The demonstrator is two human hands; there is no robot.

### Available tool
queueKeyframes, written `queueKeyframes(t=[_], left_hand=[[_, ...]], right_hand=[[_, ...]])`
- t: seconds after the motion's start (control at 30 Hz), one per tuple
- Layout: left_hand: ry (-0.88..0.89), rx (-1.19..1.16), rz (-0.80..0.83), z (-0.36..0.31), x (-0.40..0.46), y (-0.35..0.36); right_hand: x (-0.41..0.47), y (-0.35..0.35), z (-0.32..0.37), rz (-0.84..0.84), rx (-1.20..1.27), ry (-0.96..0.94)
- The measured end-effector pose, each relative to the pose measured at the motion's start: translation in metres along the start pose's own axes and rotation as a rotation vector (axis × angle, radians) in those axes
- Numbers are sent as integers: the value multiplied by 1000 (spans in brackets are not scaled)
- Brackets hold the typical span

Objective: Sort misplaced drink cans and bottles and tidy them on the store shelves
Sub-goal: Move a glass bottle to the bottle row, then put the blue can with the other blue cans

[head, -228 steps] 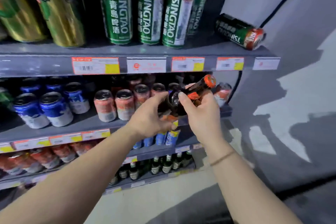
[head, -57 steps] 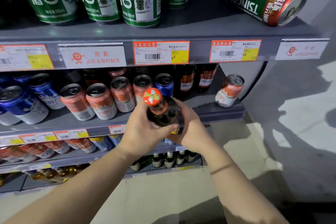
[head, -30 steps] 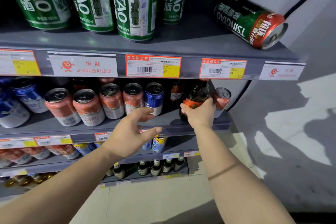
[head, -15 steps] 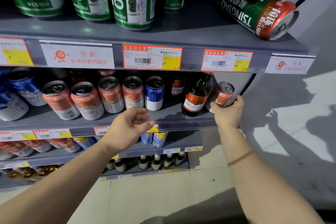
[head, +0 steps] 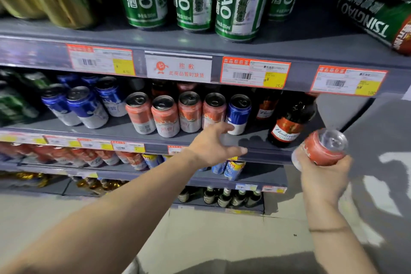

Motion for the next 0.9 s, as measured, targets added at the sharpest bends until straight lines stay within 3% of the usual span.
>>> queueKeyframes(t=[0.13, 0.2, 0.33, 0.43, 0.5, 0.63, 0.8, 0.9], left_hand=[[58, -245, 178, -4, -25, 12], [65, -361, 189, 12, -37, 4], [-21, -417, 5, 66, -67, -43], [-141, -387, -210, 118, -93, -85], [-256, -364, -409, 156, -108, -113], [-380, -306, -689, 208, -109, -155], [-421, -265, -738, 236, -70, -169], [-419, -312, -721, 245, -58, -165]], right_hand=[[-90, 68, -2, 462, -122, 9], [-125, 104, -3, 644, -206, -5], [-172, 166, -2, 958, -307, -45], [-200, 203, -11, 1169, -335, 40], [-206, 222, -22, 1176, -316, 101], [-212, 257, -33, 1126, -369, 7], [-204, 272, -40, 1083, -433, -13], [-175, 254, -35, 867, -328, -19]])
Point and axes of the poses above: each hand's wrist, its own x-axis towards the middle knuckle, its own y-axis out of the palm, z = x × y, the point moved 9 cm from there along x, towards the middle knuckle, and after that the axes turned 15 degrees about x, right-handed, at the moved point
